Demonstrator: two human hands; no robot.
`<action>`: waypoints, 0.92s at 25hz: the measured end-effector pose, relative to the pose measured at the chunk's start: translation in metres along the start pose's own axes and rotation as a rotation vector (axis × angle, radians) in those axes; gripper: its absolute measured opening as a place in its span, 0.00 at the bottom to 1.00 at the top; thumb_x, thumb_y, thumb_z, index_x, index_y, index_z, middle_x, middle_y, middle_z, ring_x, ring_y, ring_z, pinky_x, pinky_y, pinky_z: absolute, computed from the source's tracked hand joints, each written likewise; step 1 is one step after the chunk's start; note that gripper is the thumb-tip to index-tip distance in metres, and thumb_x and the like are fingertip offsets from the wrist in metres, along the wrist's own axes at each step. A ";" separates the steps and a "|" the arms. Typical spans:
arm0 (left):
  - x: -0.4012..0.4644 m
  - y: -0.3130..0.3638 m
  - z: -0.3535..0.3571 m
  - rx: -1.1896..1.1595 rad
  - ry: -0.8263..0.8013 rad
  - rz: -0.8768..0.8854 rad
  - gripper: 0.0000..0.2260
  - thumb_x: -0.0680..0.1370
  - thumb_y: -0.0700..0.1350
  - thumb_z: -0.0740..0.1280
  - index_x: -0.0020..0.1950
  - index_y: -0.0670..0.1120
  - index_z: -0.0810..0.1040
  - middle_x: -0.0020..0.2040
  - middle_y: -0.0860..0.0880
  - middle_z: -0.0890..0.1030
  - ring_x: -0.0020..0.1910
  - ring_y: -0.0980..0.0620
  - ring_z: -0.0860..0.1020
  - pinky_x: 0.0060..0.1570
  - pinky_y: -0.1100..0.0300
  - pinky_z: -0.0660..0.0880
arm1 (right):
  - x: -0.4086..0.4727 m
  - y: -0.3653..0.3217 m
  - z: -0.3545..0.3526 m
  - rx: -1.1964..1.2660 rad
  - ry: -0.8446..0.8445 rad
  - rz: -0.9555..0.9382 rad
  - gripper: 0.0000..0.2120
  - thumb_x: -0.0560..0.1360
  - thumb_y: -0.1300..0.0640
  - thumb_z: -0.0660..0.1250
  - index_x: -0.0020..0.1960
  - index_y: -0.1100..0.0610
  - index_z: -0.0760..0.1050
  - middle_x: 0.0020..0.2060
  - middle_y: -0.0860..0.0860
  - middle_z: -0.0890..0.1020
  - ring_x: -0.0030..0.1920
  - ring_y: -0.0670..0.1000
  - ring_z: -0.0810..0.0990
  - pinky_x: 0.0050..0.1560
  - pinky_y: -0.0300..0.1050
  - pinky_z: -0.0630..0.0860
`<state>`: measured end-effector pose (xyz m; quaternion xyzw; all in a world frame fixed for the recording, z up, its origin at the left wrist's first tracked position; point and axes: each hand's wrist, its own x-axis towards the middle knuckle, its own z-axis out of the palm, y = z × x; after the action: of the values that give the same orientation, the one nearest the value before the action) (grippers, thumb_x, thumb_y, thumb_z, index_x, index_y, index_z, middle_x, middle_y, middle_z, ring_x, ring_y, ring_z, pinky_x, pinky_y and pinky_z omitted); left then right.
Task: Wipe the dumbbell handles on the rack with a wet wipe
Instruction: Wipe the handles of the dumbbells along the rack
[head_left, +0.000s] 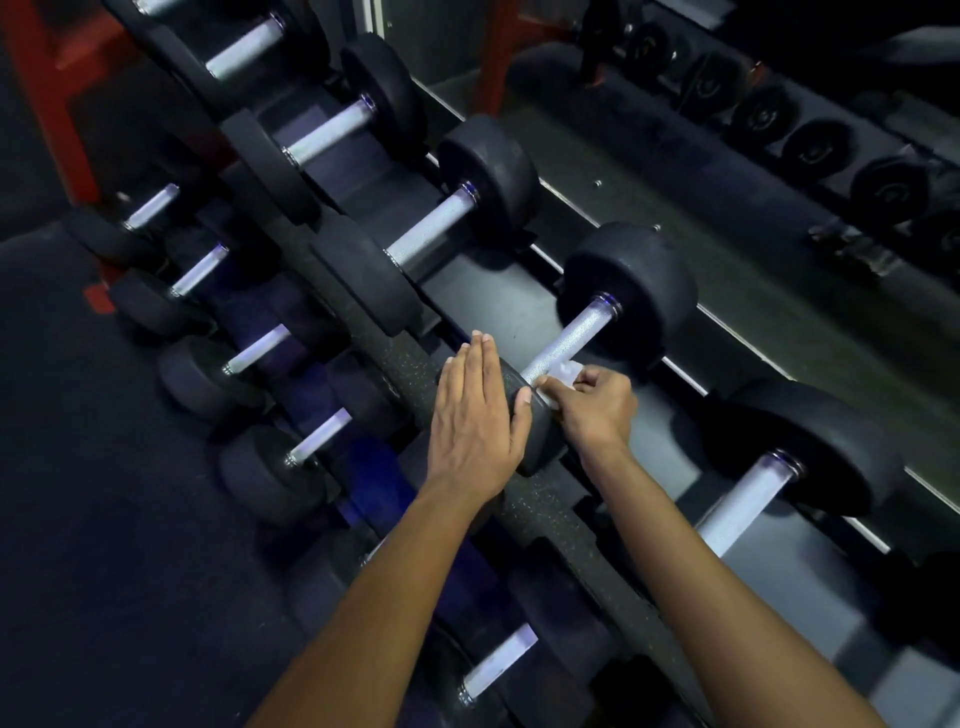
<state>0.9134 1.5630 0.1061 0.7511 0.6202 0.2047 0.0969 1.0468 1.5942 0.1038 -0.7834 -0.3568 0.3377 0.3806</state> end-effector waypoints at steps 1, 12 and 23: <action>-0.001 -0.001 -0.004 -0.005 -0.021 0.001 0.30 0.81 0.55 0.48 0.74 0.34 0.57 0.74 0.36 0.61 0.72 0.40 0.62 0.72 0.50 0.57 | -0.003 -0.004 0.000 0.044 -0.030 -0.012 0.14 0.64 0.52 0.77 0.36 0.61 0.78 0.30 0.52 0.82 0.32 0.50 0.79 0.40 0.52 0.80; 0.026 -0.065 -0.074 -0.063 0.105 -0.118 0.32 0.80 0.58 0.49 0.76 0.36 0.53 0.77 0.39 0.55 0.75 0.43 0.55 0.74 0.52 0.54 | -0.017 -0.070 -0.008 -0.012 -0.122 -0.251 0.09 0.66 0.56 0.71 0.39 0.59 0.73 0.37 0.57 0.80 0.40 0.59 0.81 0.44 0.55 0.80; 0.139 -0.159 -0.076 0.090 -0.008 -0.001 0.34 0.78 0.59 0.42 0.76 0.36 0.53 0.76 0.38 0.54 0.75 0.42 0.56 0.75 0.52 0.52 | 0.046 -0.158 0.122 -0.357 -0.133 -0.619 0.07 0.76 0.51 0.66 0.42 0.50 0.80 0.29 0.46 0.77 0.33 0.51 0.73 0.37 0.43 0.69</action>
<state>0.7596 1.7233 0.1368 0.7552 0.6287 0.1737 0.0654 0.9251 1.7476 0.1654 -0.6689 -0.6543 0.1892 0.2978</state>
